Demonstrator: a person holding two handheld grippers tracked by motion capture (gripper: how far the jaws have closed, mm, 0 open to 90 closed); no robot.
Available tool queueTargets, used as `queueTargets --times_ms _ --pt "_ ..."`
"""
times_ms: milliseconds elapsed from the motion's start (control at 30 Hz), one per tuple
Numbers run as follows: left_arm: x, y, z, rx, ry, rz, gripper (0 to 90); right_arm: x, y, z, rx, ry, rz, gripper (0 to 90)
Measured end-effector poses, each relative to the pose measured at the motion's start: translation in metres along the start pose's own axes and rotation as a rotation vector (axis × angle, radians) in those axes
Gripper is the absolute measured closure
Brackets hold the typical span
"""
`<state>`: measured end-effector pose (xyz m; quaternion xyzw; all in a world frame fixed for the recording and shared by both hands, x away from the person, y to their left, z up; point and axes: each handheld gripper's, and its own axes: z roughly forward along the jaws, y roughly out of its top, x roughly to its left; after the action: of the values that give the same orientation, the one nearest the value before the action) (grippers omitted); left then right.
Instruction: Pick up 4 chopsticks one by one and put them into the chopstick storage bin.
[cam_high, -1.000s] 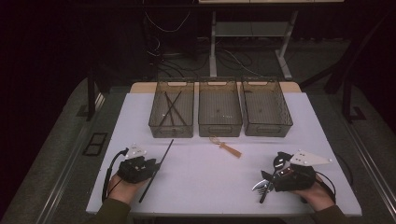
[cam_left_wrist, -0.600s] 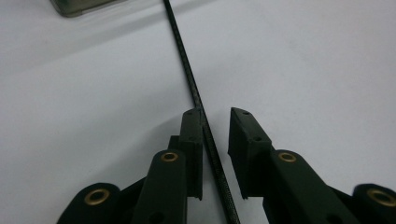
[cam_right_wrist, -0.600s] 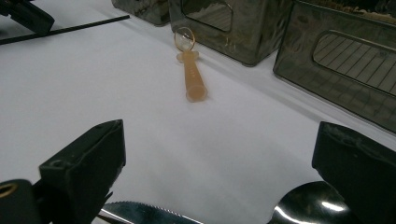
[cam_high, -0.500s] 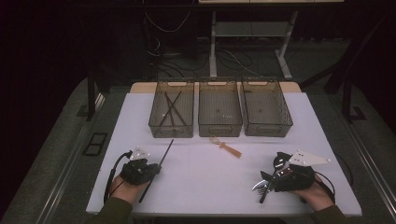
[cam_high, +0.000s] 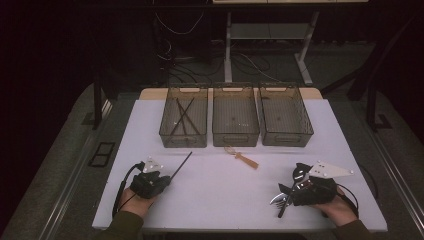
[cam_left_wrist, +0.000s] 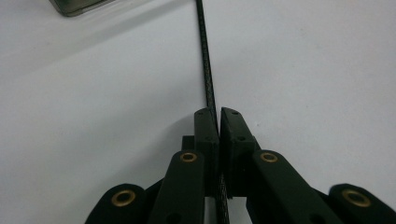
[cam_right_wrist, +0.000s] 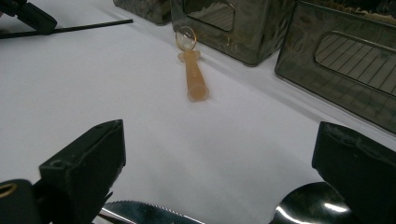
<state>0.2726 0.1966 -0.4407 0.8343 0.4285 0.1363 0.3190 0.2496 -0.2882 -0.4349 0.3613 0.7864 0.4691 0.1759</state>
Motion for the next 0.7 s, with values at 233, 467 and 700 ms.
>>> queueTargets --times_ms 233,467,700 --pt "0.0047 0.0001 -0.0004 0.002 -0.03 -0.006 85.7 0.0006 0.0001 0.0001 0.0 0.003 -0.003 3.0" --pt "0.0039 0.0034 -0.0039 -0.019 -0.017 0.016 85.8 0.0005 0.0002 0.0003 0.001 0.002 -0.003 3.0" --pt "0.0041 0.0064 -0.008 -0.046 -0.037 0.019 85.8 0.0003 0.0003 0.0007 0.001 0.0 -0.002 3.0"
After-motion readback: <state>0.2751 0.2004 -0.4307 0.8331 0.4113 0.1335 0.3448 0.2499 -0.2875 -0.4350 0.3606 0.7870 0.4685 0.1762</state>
